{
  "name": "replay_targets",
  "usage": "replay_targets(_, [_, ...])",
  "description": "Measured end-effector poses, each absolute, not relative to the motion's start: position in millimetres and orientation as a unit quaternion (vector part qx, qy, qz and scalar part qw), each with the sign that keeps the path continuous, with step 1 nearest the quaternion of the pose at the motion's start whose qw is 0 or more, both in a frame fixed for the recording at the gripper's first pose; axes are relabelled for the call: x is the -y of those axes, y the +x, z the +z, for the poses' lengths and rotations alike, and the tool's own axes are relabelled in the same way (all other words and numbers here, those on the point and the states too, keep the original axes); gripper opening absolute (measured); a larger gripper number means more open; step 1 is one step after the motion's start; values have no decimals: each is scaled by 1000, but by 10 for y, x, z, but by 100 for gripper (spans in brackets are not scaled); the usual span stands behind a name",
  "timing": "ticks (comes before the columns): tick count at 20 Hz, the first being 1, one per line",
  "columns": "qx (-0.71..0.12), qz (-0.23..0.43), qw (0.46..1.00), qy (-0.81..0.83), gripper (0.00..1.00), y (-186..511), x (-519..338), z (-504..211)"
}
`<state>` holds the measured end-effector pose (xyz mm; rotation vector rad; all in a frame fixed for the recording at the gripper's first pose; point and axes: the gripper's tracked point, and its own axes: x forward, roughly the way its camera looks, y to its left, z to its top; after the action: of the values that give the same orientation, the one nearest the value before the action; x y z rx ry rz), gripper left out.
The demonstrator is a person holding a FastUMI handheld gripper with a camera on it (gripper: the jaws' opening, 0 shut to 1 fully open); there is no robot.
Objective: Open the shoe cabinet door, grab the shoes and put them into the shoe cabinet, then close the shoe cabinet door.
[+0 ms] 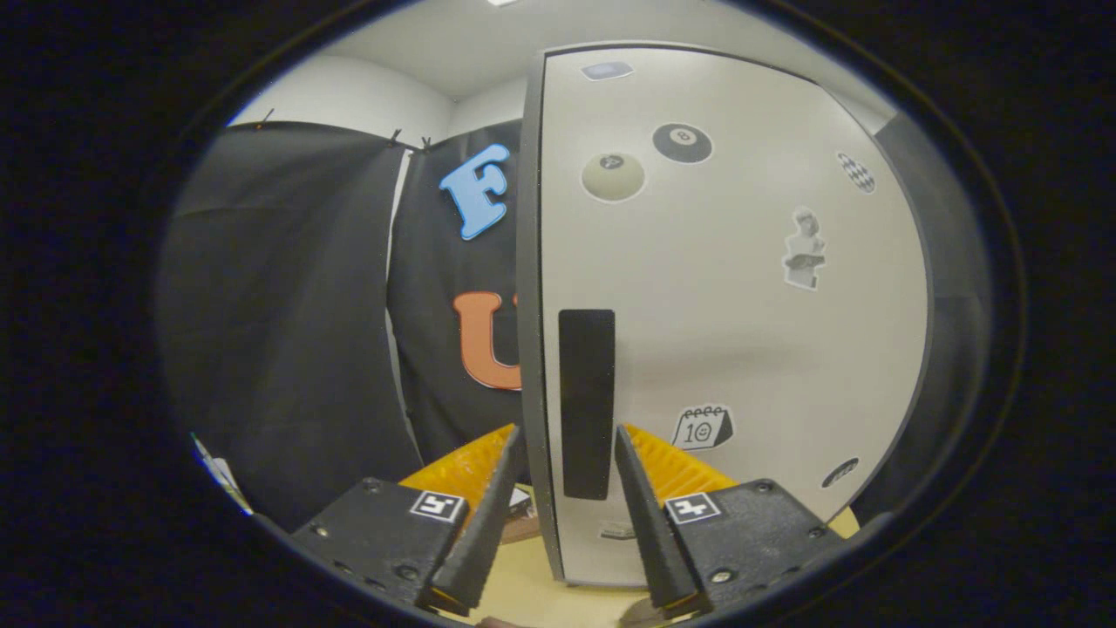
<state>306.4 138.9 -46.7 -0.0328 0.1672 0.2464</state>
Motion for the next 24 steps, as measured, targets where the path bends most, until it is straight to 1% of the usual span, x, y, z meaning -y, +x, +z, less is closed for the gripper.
replay_targets(1, [-82, 93, 992, -31, 81, 3110, -1275, -478])
replay_targets(2, [-82, 83, 992, -35, 92, 3156, -1232, -497])
replay_targets(4, [-91, 93, 991, -32, 92, 3242, -1285, -578])
replay_targets(5, [-96, 111, 989, -27, 92, 3266, -1322, -611])
replay_targets(6, [-96, 128, 987, -22, 87, 3292, -1389, -616])
replay_targets(8, [-92, 145, 985, -25, 60, 3294, -1486, -596])
replay_targets(9, [-90, 132, 987, -32, 52, 3311, -1484, -594])
replay_targets(10, [-87, 121, 988, -38, 36, 3336, -1504, -611])
replay_targets(13, [-86, 111, 989, -40, 31, 3296, -1480, -614])
replay_targets(16, [-95, 138, 985, -38, 25, 3168, -1468, -608])
replay_targets(20, [-102, 179, 978, -36, 25, 2821, -1481, -527])
replay_targets(24, [-87, 221, 970, -54, 25, 2558, -1391, -477])
